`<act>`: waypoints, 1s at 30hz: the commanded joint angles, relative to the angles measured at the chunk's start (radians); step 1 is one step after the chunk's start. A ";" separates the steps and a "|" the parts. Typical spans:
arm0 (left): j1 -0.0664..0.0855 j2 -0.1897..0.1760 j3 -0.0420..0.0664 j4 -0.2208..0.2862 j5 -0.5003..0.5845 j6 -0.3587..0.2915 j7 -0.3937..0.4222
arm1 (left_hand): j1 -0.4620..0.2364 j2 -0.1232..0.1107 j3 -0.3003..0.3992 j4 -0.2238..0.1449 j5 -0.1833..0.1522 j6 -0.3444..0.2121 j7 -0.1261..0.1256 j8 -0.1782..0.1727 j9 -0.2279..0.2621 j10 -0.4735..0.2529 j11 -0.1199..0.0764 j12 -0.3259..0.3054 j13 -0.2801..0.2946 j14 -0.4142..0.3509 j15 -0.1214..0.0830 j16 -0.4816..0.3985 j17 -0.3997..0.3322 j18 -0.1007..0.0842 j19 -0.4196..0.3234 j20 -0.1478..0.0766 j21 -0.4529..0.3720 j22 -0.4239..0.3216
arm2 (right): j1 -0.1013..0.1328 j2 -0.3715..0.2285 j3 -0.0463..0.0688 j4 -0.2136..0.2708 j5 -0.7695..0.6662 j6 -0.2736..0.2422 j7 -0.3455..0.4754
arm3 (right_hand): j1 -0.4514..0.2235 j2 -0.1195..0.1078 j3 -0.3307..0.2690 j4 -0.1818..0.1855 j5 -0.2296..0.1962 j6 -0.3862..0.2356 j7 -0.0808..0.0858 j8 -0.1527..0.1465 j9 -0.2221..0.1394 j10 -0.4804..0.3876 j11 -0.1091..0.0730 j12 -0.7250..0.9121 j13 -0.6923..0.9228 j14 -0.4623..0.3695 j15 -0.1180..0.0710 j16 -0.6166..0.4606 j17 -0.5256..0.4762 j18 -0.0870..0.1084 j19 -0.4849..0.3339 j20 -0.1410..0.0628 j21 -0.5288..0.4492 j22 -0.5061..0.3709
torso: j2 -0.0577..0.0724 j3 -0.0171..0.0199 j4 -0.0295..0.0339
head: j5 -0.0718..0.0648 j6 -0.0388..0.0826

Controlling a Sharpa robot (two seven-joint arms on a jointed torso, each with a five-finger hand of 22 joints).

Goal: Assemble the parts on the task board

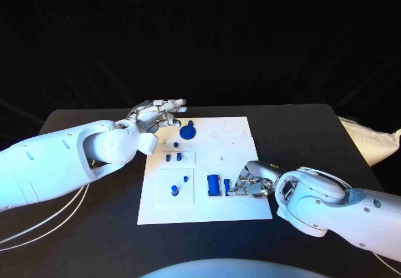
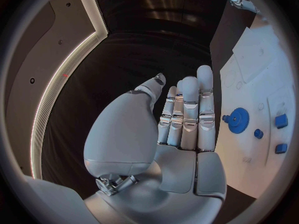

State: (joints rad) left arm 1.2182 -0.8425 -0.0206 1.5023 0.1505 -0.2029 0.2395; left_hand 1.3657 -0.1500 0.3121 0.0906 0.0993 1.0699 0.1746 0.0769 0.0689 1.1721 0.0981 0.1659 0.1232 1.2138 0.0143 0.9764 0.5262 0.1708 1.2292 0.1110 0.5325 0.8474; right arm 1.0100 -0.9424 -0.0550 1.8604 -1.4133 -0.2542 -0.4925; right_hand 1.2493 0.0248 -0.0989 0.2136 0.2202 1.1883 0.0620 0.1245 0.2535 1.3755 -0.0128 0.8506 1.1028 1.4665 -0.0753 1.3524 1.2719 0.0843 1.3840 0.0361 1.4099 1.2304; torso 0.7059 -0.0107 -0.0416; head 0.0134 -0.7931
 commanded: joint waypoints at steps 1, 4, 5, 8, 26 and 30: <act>0.000 0.002 0.001 0.002 0.003 0.019 0.004 | 0.000 0.008 -0.007 -0.001 0.000 -0.007 -0.003 0.006 0.000 -0.009 -0.001 0.004 0.001 -0.006 0.001 -0.004 -0.001 0.011 -0.001 0.005 -0.006 -0.001 | -0.002 0.012 -0.002 -0.017 -0.022 0.035 -0.019 | -0.001 0.006 -0.002 -0.001 -0.005 -0.002 0.003 0.004 -0.003 0.005 0.001 0.000 0.001 0.052 -0.002 0.004 0.002 -0.011 0.002 -0.002 0.001 0.001 | 0.001 -0.0001 0.0014 | 0.000 -0.003; 0.000 0.001 0.001 0.002 0.003 0.019 0.004 | 0.000 0.008 -0.007 -0.001 0.000 -0.007 -0.003 0.006 0.000 -0.009 -0.001 0.004 0.001 -0.006 0.001 -0.004 -0.001 0.011 -0.001 0.005 -0.006 -0.001 | -0.003 0.021 -0.002 -0.025 -0.024 0.040 -0.022 | -0.002 0.007 -0.003 0.000 -0.005 -0.002 0.003 0.004 -0.003 0.005 0.001 0.000 0.001 0.052 -0.002 0.003 0.001 -0.010 0.001 -0.002 0.001 0.001 | 0.001 0.0008 0.0014 | 0.002 -0.003; 0.000 0.001 0.001 0.002 0.003 0.019 0.004 | 0.000 0.008 -0.007 -0.001 0.000 -0.007 -0.003 0.006 0.000 -0.009 -0.001 0.004 0.001 -0.006 0.001 -0.004 -0.001 0.011 -0.001 0.005 -0.006 -0.001 | -0.003 0.022 -0.002 -0.026 -0.025 0.040 -0.022 | -0.002 0.007 -0.003 0.000 -0.005 -0.002 0.003 0.004 -0.003 0.005 0.001 -0.001 0.000 0.052 -0.002 0.003 0.000 -0.010 0.001 -0.002 0.001 0.001 | 0.000 0.0009 0.0010 | 0.003 -0.005; 0.000 0.000 0.001 0.002 0.003 0.018 0.004 | 0.000 0.008 -0.007 -0.001 0.000 -0.007 -0.003 0.006 0.000 -0.009 -0.001 0.004 0.001 -0.006 0.001 -0.004 -0.001 0.011 -0.001 0.005 -0.006 -0.001 | -0.003 0.023 -0.002 -0.025 -0.027 0.036 -0.018 | -0.001 0.005 -0.004 0.000 -0.005 -0.003 0.003 0.003 -0.003 0.005 0.001 -0.001 0.000 0.052 -0.002 0.002 0.000 -0.010 0.001 -0.002 0.000 0.000 | 0.000 0.0010 0.0000 | 0.003 -0.005; -0.016 0.020 0.000 -0.031 0.038 -0.025 0.042 | 0.004 0.012 -0.029 0.004 0.001 -0.016 -0.006 0.010 0.000 -0.020 0.001 0.019 0.005 -0.069 0.005 -0.066 -0.037 0.012 -0.045 0.010 -0.062 -0.039 | 0.140 -0.001 0.008 -0.182 0.681 -0.162 0.495 | 0.067 0.002 -0.048 -0.050 0.020 -0.100 0.043 -0.034 -0.014 -0.134 0.035 -0.238 -0.145 -0.016 0.027 -0.198 -0.222 0.043 -0.160 0.021 -0.163 -0.271 | -0.027 -0.0071 -0.0024 | -0.005 0.034; -0.025 0.036 0.000 -0.056 0.044 -0.030 0.064 | 0.018 0.019 -0.036 0.006 0.002 -0.021 -0.005 0.013 -0.001 -0.034 0.005 0.021 0.000 -0.153 0.022 -0.207 -0.108 0.008 -0.146 0.025 -0.158 -0.102 | 0.170 0.034 0.008 -0.299 0.890 -0.092 0.591 | 0.133 0.033 -0.029 -0.089 0.013 -0.144 0.062 -0.048 -0.020 -0.208 0.051 -0.352 -0.235 -0.099 0.041 -0.456 -0.473 0.089 -0.303 0.033 -0.354 -0.536 | -0.043 -0.0113 -0.0047 | -0.006 0.049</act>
State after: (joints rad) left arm 1.1940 -0.8128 -0.0213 1.4540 0.1691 -0.2185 0.2577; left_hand 1.3803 -0.1353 0.2801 0.0976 0.0993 1.0553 0.1676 0.0836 0.0689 1.1433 0.1053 0.1858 0.1258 1.0721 0.0341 0.7891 0.4276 0.1708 1.0962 0.1338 0.3875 0.7539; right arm 1.1772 -0.9184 -0.0462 1.5911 -0.8443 -0.3929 -0.0882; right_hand 1.3714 0.0535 -0.1303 0.1312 0.2356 1.0503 0.1212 0.0798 0.2339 1.1791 0.0365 0.5129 0.8797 1.3803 -0.0360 0.9359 0.8362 0.1657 1.1025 0.0679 1.0844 0.7340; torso 0.6800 -0.0170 -0.0444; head 0.0089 -0.7584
